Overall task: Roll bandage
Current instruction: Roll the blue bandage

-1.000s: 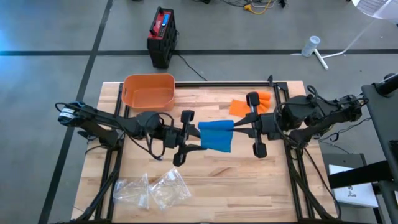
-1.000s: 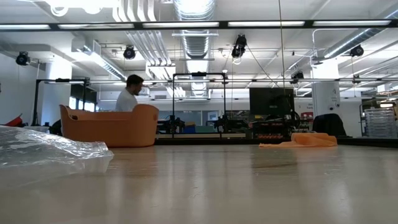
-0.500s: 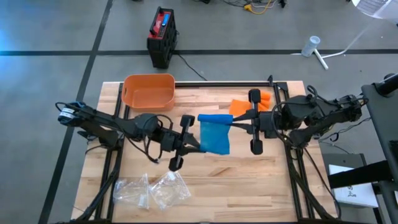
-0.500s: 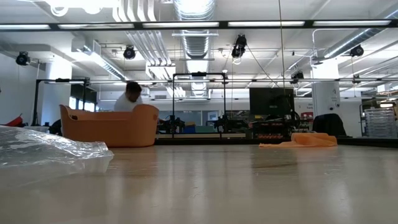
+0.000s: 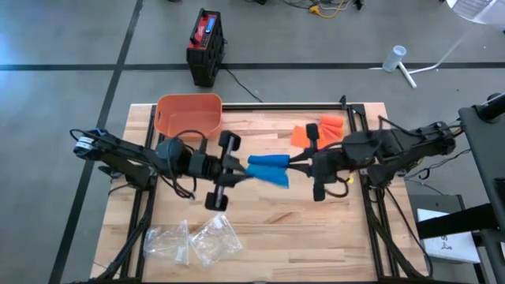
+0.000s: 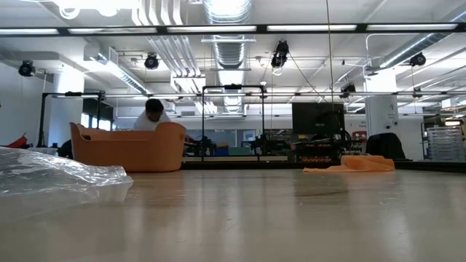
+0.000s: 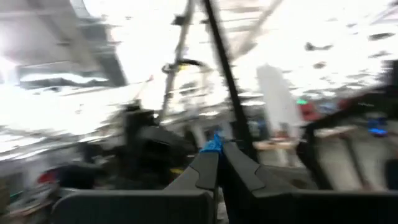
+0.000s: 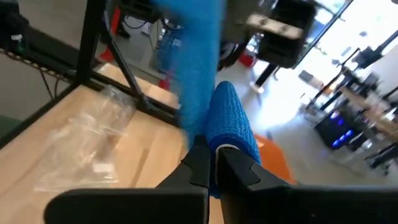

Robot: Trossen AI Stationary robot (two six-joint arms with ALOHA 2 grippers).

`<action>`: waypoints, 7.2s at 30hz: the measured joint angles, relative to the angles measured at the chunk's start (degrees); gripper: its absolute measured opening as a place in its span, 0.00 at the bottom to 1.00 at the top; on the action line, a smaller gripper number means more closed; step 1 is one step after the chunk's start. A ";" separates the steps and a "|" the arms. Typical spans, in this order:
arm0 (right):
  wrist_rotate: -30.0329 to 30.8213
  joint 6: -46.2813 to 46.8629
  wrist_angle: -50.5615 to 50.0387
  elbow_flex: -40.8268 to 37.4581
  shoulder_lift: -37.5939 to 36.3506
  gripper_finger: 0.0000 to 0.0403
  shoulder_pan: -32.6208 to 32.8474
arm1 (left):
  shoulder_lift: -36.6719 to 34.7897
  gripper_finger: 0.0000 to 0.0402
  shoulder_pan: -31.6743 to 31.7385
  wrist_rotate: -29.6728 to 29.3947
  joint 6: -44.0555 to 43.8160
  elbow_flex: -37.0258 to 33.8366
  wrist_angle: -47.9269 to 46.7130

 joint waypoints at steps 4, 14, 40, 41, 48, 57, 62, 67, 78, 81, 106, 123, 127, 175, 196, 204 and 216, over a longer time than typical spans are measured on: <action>-0.59 5.00 0.04 0.00 0.60 0.01 0.13 | -0.04 0.00 0.04 -10.42 0.50 -0.06 0.93; 5.56 7.94 -1.95 0.00 -1.98 0.01 0.01 | -1.47 0.00 -0.74 -9.46 1.71 -0.43 -2.97; 1.44 12.93 3.35 -3.48 -2.13 0.01 0.08 | -2.91 0.00 1.84 -20.54 1.19 -0.84 2.24; 1.26 12.97 3.57 -3.49 -1.91 0.01 0.16 | -2.91 0.00 2.24 -21.15 1.23 -0.84 2.16; 0.97 13.09 3.60 -3.45 -2.38 0.01 1.54 | -5.52 0.00 2.89 -24.70 3.46 -1.40 -0.84; -7.23 14.59 6.18 -3.43 -2.18 0.01 1.55 | -6.34 0.07 3.13 -24.71 2.96 -1.59 -6.15; -7.58 14.87 6.15 -3.45 -2.13 0.01 1.60 | -6.38 0.22 3.15 -24.70 3.63 -1.59 -6.75; -8.98 15.02 5.14 -3.56 -1.97 0.01 1.77 | -6.19 0.43 3.78 -25.04 2.74 -1.47 -6.56; -8.33 14.79 6.45 -3.56 -1.97 0.01 1.75 | -5.70 0.71 3.68 -24.67 7.84 -1.37 -8.71; -7.93 13.35 7.26 -3.56 -2.22 0.01 1.70 | -7.48 0.71 3.32 -24.00 10.20 -1.41 -12.67; 3.34 -10.49 17.20 -3.48 -2.97 0.01 2.01 | -7.01 0.63 3.53 -13.85 -8.27 -20.54 -1.85; 13.31 -29.93 26.88 -3.45 3.63 0.01 1.14 | 11.32 0.64 7.41 -13.39 -25.76 -17.70 31.44; 13.55 -29.22 27.17 -3.48 4.68 0.01 1.24 | 11.56 0.66 7.43 -16.36 -25.62 -17.01 30.95; 13.56 -20.30 30.93 -3.48 2.59 0.01 -0.92 | 0.66 0.00 7.67 -25.56 -17.47 -31.96 35.32; 13.56 -25.24 31.01 -4.41 4.25 0.01 -6.56 | 5.91 0.00 3.80 -19.23 -16.02 -25.26 36.48; 14.21 -29.66 28.11 -7.06 4.22 0.01 -6.58 | 3.54 0.00 1.58 -16.84 -14.46 -25.26 37.67; 16.64 -30.06 27.92 -7.58 4.51 0.01 -6.78 | 2.08 0.00 -0.50 -15.37 -10.47 -22.65 35.21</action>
